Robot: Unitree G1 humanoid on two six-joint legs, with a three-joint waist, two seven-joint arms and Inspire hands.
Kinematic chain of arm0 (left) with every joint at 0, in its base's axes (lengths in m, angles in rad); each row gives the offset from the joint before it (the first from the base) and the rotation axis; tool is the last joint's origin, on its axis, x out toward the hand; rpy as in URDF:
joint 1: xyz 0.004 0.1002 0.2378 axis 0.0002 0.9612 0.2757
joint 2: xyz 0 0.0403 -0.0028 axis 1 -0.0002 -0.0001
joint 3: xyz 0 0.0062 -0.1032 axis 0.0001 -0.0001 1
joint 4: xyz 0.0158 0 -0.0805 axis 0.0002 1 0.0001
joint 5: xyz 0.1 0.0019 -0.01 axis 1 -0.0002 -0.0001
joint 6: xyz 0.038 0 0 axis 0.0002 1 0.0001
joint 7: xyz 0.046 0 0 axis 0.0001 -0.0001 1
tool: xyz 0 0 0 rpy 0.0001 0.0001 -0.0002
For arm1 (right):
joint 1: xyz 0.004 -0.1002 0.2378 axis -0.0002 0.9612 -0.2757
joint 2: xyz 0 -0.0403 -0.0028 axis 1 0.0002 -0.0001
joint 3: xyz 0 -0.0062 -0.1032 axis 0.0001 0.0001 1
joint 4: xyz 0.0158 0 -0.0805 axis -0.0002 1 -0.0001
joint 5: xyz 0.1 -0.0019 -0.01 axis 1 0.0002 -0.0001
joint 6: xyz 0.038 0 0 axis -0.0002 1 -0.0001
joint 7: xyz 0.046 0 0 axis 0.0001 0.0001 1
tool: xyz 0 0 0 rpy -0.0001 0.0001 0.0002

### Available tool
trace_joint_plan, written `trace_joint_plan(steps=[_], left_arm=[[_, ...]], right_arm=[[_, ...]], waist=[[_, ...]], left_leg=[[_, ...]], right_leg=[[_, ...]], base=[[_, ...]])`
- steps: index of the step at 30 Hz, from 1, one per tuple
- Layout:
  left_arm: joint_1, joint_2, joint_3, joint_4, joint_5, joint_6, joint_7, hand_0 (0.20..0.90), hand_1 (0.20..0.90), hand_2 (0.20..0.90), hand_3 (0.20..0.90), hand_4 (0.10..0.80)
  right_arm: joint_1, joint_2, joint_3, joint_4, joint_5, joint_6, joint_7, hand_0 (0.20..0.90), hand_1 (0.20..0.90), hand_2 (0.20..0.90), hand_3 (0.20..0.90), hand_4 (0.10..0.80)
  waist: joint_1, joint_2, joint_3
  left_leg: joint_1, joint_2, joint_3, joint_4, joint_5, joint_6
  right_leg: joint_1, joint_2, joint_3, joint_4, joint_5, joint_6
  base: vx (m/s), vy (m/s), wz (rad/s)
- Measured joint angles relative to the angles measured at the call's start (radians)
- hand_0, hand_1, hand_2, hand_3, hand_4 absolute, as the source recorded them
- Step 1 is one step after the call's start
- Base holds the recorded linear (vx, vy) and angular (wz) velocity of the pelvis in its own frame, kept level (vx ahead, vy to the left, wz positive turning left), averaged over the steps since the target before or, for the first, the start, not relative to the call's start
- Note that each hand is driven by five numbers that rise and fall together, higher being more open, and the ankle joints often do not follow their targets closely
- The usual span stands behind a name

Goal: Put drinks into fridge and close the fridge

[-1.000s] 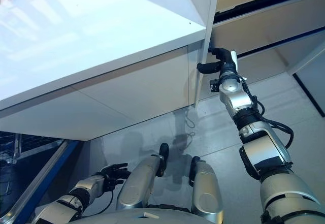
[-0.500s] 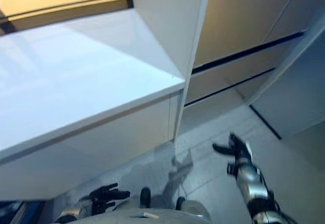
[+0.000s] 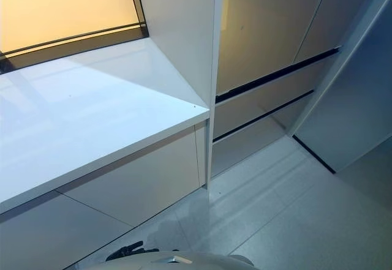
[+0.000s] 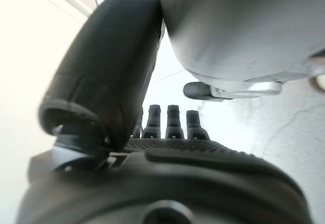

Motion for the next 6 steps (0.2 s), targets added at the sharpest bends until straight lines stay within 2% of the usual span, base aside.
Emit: trace_joint_plan(steps=[6], left_arm=[[-0.002, -0.002, -0.002, -0.001, 0.021, -0.001, 0.002, 0.900, 0.900, 0.900, 0.900, 0.800]], right_arm=[[-0.030, -0.013, 0.032, -0.003, -0.022, 0.024, 0.003, 0.900, 0.900, 0.900, 0.900, 0.800]], waist=[[0.006, 0.006, -0.005]], left_leg=[[0.001, 0.001, 0.005, 0.000, 0.000, 0.000]], right_leg=[[-0.005, 0.001, 0.007, 0.000, 0.000, 0.000]], base=[[0.008, 0.016, -0.03]])
